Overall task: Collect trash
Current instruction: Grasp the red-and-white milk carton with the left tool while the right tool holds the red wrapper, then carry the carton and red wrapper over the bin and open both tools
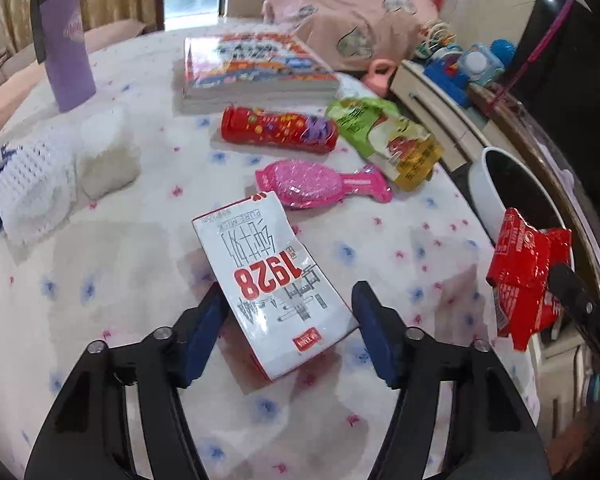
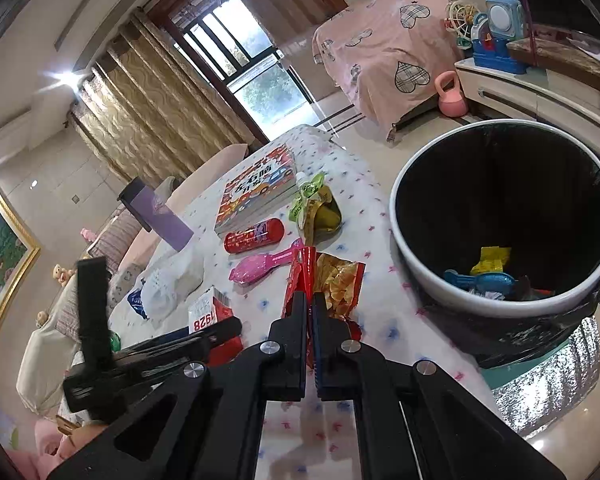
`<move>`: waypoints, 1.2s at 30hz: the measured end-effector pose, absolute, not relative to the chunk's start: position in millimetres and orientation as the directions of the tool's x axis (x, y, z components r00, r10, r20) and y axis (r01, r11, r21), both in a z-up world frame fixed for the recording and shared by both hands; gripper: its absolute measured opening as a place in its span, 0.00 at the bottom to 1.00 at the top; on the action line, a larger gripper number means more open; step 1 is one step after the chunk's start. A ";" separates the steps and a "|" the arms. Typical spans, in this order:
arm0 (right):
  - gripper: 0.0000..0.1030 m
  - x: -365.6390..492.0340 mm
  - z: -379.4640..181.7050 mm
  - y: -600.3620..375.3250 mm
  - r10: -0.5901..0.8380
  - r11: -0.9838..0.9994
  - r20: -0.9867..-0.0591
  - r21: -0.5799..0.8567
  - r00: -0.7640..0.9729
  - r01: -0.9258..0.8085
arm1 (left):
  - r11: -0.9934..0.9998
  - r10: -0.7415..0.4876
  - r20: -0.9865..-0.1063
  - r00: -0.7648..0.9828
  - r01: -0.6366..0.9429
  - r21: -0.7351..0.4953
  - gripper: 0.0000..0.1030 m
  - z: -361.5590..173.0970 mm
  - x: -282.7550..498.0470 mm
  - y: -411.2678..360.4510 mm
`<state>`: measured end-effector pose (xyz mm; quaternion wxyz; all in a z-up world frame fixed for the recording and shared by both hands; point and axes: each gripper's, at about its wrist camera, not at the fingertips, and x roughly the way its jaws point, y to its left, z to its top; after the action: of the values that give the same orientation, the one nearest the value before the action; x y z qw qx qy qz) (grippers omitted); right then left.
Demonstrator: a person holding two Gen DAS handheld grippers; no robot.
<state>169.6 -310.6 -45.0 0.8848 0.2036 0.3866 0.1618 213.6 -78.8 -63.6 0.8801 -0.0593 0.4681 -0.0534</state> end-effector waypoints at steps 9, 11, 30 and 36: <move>0.02 165.6 -34.3 -329.6 0.430 0.866 -0.600 0.484 0.675 -0.121 | 0.958 -0.287 -0.755 0.590 0.193 -0.212 0.57 -34.5 188.8 -98.8; 0.02 163.3 -30.7 -336.8 0.420 0.868 -0.595 0.482 0.685 -0.114 | 0.949 -0.313 -0.747 0.587 0.232 -0.215 0.57 -28.2 185.6 -110.4; 0.02 159.8 -12.1 -420.8 0.284 0.890 -0.576 0.456 0.766 0.013 | 0.867 -0.447 -0.721 0.530 0.456 -0.202 0.56 -0.1 204.6 -216.3; 0.02 173.6 -11.6 -434.7 0.266 0.897 -0.585 0.441 0.766 0.026 | 0.848 -0.464 -0.724 0.511 0.492 -0.196 0.56 1.2 216.8 -244.1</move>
<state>173.6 -434.7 -11.6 0.9143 0.2172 0.3355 0.0656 216.8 -244.1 1.2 0.8690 0.0173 0.4110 -0.2750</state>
